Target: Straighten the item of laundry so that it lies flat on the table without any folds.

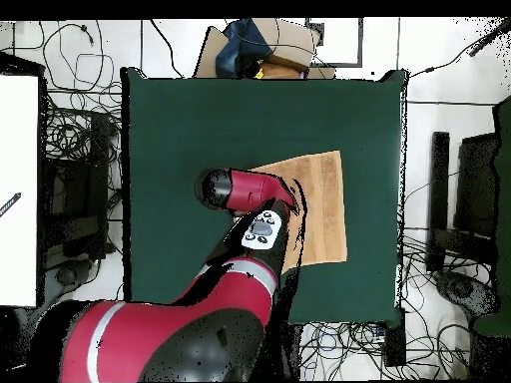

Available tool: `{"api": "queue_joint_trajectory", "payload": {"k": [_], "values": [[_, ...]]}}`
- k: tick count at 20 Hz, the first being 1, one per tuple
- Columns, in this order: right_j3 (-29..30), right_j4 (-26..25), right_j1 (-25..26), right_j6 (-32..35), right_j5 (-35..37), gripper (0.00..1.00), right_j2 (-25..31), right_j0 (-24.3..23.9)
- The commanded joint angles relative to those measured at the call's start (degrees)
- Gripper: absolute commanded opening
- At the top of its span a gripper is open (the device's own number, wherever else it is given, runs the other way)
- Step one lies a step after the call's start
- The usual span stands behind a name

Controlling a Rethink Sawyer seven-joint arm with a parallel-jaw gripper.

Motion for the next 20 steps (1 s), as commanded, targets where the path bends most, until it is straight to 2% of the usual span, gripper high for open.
{"api": "queue_joint_trajectory", "payload": {"k": [1,20], "values": [[-7.6,7.4,10.0,21.5,-13.1,0.00,9.0,2.7],[-13.6,10.4,13.0,28.7,-9.2,0.00,5.3,6.2]]}}
